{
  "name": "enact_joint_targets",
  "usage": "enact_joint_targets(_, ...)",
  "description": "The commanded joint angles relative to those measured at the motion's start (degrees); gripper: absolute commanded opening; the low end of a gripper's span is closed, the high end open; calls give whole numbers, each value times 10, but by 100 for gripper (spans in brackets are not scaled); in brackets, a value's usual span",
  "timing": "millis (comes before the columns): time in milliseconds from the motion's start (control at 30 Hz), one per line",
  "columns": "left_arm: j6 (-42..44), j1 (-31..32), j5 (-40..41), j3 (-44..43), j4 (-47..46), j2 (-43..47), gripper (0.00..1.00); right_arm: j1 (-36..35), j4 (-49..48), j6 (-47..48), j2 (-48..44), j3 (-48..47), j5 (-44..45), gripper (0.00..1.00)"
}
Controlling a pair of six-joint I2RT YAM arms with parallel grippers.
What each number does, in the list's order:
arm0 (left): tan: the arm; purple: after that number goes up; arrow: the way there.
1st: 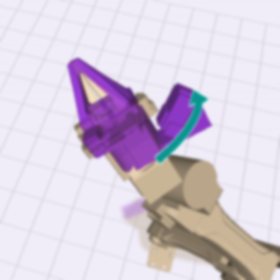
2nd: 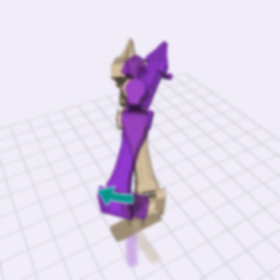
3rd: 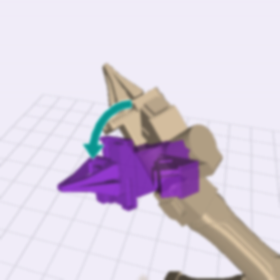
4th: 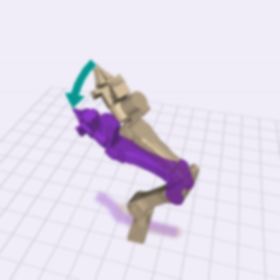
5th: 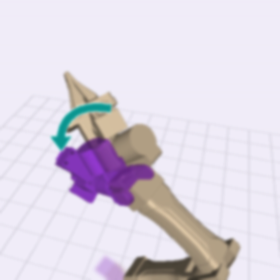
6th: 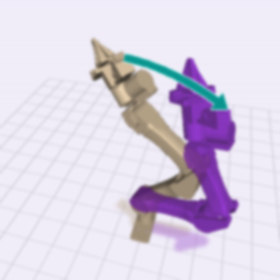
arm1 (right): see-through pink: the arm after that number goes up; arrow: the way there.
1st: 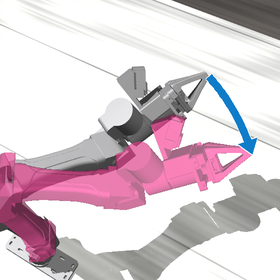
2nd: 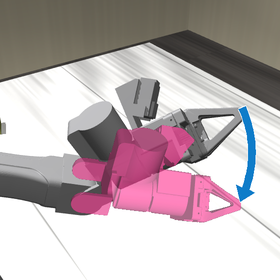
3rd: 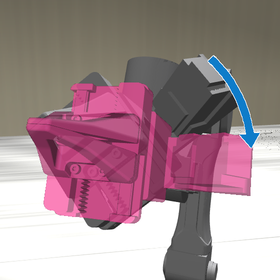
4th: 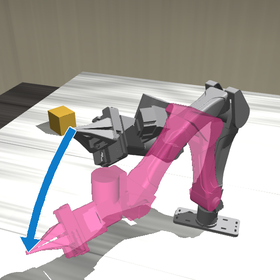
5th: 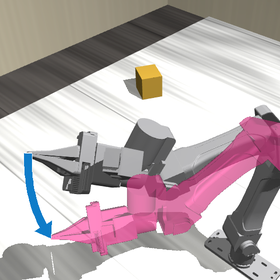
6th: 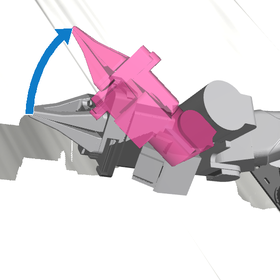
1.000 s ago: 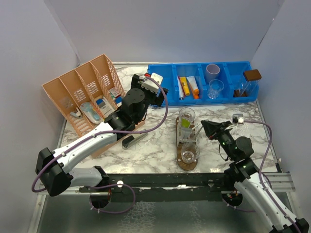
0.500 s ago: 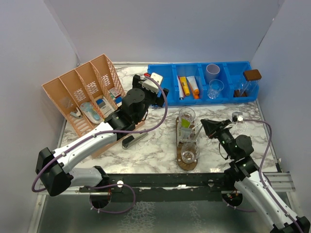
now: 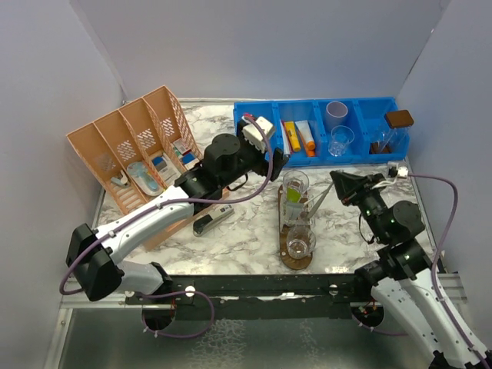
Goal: Prepare toiletry sets of a toothbrush and toothpaste on the tray
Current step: Pick up the toothbrush from the toothpaste holder.
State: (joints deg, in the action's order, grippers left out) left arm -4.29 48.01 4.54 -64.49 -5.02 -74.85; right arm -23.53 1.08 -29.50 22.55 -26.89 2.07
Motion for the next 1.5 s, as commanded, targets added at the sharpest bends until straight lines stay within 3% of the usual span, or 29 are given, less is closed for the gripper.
enact_joint_targets(0, -61, 0, -220, -40, -19, -27, 91, 1, 98, 27, 20, -88, 50, 14)
enact_joint_targets(200, -127, 12, -397, -54, -70, -81, 89, 1, 121, 6, 37, -144, -2, 14)
enact_joint_targets(467, -156, 46, -456, -52, -101, -116, 88, 1, 87, -46, 59, -166, -51, 14)
enact_joint_targets(600, -142, 64, -419, -62, -65, -129, 85, 1, 82, -63, 63, -172, -65, 14)
enact_joint_targets(800, -106, 71, -325, -84, 5, -142, 61, 1, 91, -86, 54, -178, -76, 14)
enact_joint_targets(1000, -70, 72, -290, -97, 39, -136, 24, 1, 111, -92, 50, -185, -82, 15)
enact_joint_targets(1033, -59, 73, -278, -96, 44, -129, 19, 1, 123, -90, 52, -187, -83, 17)
enact_joint_targets(1133, -20, 74, -223, -93, 59, -109, 2, 1, 186, -81, 65, -205, -84, 40)
enact_joint_targets(1300, 47, 83, -128, -89, 86, -84, 0, 1, 282, -61, 98, -247, -113, 72)
enact_joint_targets(1367, 64, 88, -104, -87, 88, -76, 0, 1, 285, -61, 112, -256, -139, 77)
enact_joint_targets(1467, 75, 93, -89, -85, 89, -71, 0, 1, 266, -68, 137, -267, -170, 75)
